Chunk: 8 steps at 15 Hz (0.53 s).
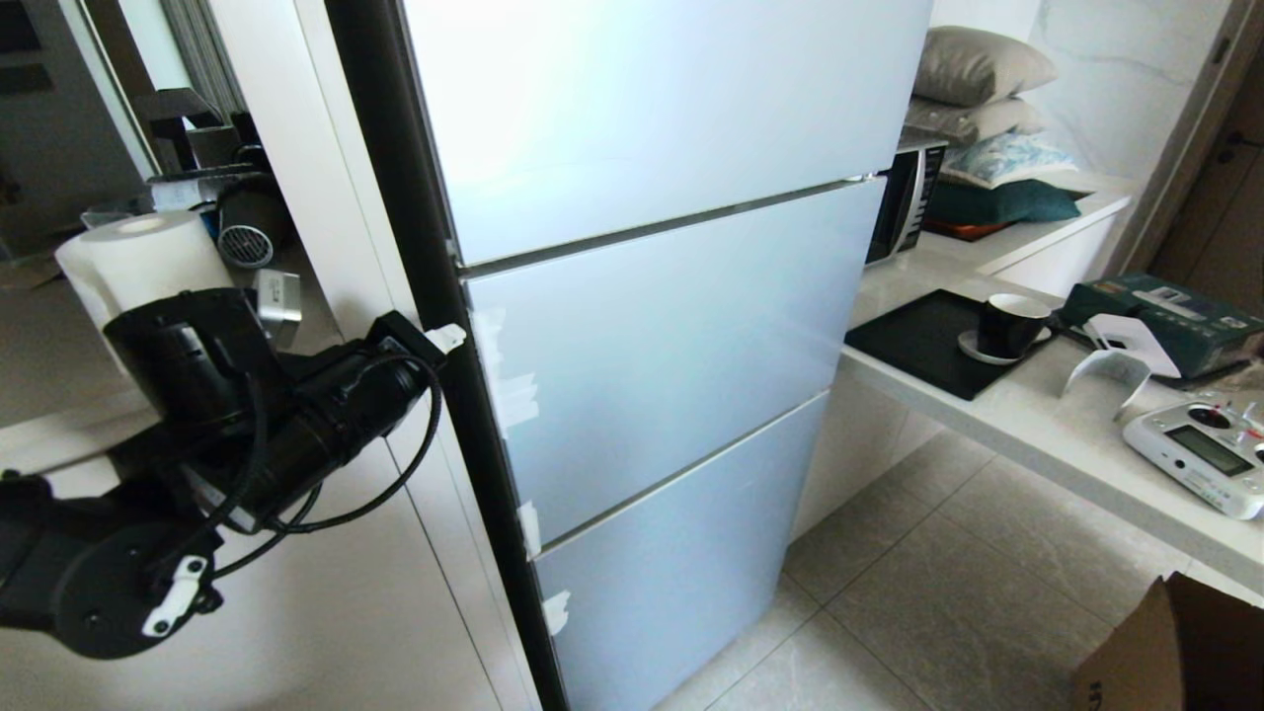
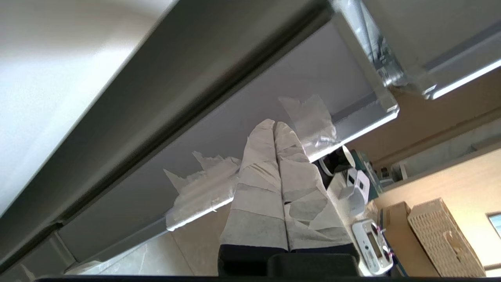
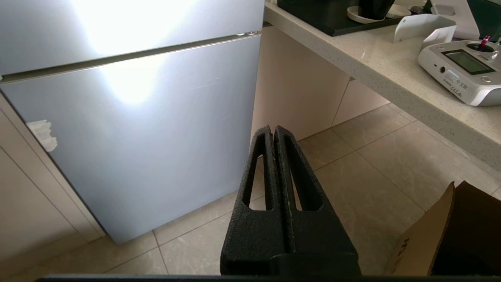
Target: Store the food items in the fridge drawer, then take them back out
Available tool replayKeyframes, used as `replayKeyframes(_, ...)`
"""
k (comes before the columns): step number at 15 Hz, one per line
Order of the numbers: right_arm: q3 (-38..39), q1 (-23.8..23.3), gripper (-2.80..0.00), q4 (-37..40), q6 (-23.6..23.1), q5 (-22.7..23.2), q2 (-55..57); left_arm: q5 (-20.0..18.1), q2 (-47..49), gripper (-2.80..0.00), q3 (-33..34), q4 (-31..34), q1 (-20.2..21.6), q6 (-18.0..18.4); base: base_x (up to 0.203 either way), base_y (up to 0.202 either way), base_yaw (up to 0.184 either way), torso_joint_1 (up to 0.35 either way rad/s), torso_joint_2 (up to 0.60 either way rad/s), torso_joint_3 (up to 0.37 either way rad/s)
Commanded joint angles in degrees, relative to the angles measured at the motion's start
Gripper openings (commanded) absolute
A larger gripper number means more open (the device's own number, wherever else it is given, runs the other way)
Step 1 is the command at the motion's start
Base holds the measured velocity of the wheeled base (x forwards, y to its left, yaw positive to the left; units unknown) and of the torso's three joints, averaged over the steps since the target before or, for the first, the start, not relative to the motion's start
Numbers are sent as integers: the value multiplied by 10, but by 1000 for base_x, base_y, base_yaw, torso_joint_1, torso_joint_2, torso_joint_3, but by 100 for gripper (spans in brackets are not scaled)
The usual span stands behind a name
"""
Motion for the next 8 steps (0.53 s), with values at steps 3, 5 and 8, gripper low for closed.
replayKeyframes(3,0,0,-280,0,0,0,0,2,14,-280,-17,-4,1,-2,0,0,0,0,0,0)
replayKeyframes(5,0,0,-280,0,0,0,0,3,16,-280,-20,-4,1,-1,0,0,0,0,0,0)
replayKeyframes(8,0,0,-280,0,0,0,0,1,16,-280,-19,-4,0,-1,0,0,0,0,0,0)
